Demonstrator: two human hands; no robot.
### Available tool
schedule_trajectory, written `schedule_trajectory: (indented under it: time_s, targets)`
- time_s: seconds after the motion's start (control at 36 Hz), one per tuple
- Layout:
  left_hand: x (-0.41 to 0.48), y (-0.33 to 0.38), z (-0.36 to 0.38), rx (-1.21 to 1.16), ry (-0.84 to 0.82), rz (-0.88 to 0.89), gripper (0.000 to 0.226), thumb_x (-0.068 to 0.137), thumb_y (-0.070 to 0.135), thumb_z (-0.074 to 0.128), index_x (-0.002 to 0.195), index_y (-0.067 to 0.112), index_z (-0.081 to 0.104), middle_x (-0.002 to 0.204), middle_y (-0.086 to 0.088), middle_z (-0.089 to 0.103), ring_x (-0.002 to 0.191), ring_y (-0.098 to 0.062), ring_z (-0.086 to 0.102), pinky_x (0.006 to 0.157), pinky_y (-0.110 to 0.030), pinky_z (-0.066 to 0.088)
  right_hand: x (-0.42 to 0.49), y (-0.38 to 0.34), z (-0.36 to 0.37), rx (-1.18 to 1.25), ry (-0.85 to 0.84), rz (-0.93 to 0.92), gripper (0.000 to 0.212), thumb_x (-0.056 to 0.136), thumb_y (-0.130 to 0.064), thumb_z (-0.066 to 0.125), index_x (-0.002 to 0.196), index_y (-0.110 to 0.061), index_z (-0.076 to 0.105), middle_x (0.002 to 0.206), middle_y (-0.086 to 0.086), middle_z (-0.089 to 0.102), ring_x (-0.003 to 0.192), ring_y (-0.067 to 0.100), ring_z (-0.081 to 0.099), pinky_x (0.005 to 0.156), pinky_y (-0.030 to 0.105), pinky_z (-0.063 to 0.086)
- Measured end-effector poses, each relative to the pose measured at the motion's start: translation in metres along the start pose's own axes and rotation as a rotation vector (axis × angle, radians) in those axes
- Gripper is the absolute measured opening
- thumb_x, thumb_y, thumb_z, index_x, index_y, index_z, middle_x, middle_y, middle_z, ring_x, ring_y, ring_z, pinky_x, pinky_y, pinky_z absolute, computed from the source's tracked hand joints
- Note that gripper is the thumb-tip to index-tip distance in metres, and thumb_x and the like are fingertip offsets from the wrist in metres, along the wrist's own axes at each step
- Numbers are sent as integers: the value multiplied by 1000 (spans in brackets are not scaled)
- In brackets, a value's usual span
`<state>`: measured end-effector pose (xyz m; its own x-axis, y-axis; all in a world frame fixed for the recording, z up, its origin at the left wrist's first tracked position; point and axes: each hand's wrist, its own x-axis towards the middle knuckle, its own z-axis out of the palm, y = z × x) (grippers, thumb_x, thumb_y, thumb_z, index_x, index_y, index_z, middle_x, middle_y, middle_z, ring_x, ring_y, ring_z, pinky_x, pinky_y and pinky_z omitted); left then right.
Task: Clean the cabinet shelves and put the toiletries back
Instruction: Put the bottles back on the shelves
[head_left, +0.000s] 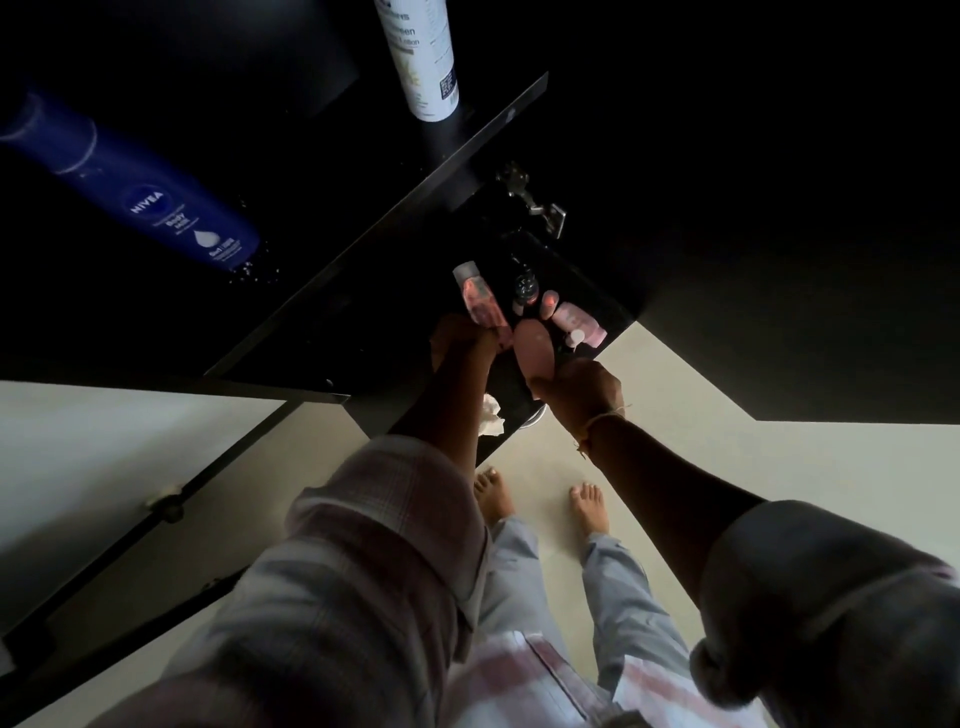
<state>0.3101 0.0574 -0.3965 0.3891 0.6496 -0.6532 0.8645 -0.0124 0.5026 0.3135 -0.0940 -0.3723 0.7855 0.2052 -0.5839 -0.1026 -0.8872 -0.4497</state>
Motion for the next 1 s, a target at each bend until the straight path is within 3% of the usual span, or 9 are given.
schedule_trajectory:
  time_s: [0.08, 0.17, 0.36, 0.47, 0.56, 0.64, 0.72, 0.83, 1.0]
  targets:
    - [1, -1, -1, -120, -36, -45, 42, 57, 17, 88, 91, 5, 67, 84, -6, 70, 78, -22, 68, 78, -41, 60, -1, 0, 0, -29, -19, -15, 29, 84, -41, 62, 101, -19, 71, 83, 1, 63, 78, 16, 56, 53, 23, 31]
    - [-2, 1, -1, -186, -49, -82, 31, 65, 8, 83, 89, 3, 66, 77, -4, 66, 71, -16, 63, 70, -32, 57, -1, 2, 3, -41, -26, -47, 33, 82, -43, 60, 108, -25, 68, 87, -1, 66, 80, 17, 57, 59, 25, 34]
    - [-15, -9, -17, -115, -4, -91, 24, 91, 24, 63, 103, 4, 60, 85, -7, 64, 74, -17, 63, 58, -24, 50, -18, -4, -4, 17, -56, 31, 33, 81, -52, 60, 91, -23, 73, 69, -5, 59, 63, 8, 50, 52, 24, 33]
    - [-34, -11, -39, -31, 37, -52, 35, 93, 34, 61, 108, 2, 65, 95, -10, 70, 88, -23, 70, 75, -30, 57, -38, -9, -18, 71, -53, 6, 34, 80, -54, 59, 83, -23, 71, 66, -8, 56, 63, 5, 51, 49, 22, 31]
    - [-64, -14, -56, 4, 89, 14, 26, 92, 33, 62, 97, 9, 70, 92, -5, 72, 89, -22, 71, 73, -28, 55, -57, -14, -37, 74, -62, -59, 34, 82, -51, 61, 94, -20, 69, 68, -10, 53, 73, 14, 55, 51, 22, 31]
    - [-99, -22, -69, 58, 135, 127, 23, 91, 32, 60, 87, 12, 72, 88, -9, 74, 86, -24, 71, 79, -36, 58, -76, -19, -60, 99, -44, -114, 38, 79, -48, 65, 99, -16, 64, 83, -1, 62, 81, 20, 58, 60, 25, 38]
    - [-137, -23, -83, 105, 230, 257, 31, 92, 34, 56, 83, 9, 72, 80, -11, 73, 77, -25, 69, 74, -38, 57, -95, -26, -85, 39, -50, -233, 34, 79, -47, 62, 95, -17, 70, 89, 3, 69, 86, 25, 64, 71, 30, 48]
    - [-190, -12, -110, 80, 395, 383, 23, 92, 25, 56, 80, 11, 70, 76, -8, 70, 69, -20, 62, 61, -26, 41, -118, -41, -125, 23, 25, -362, 34, 75, -53, 59, 75, -19, 66, 74, -4, 66, 69, 18, 62, 54, 23, 39]
    - [-242, 10, -153, 31, 732, 634, 9, 86, 10, 65, 92, 10, 72, 85, -6, 67, 80, -21, 62, 71, -22, 41, -159, -68, -179, 209, 134, -534, 28, 74, -46, 70, 75, -19, 63, 66, -6, 66, 63, 9, 63, 64, 30, 53]
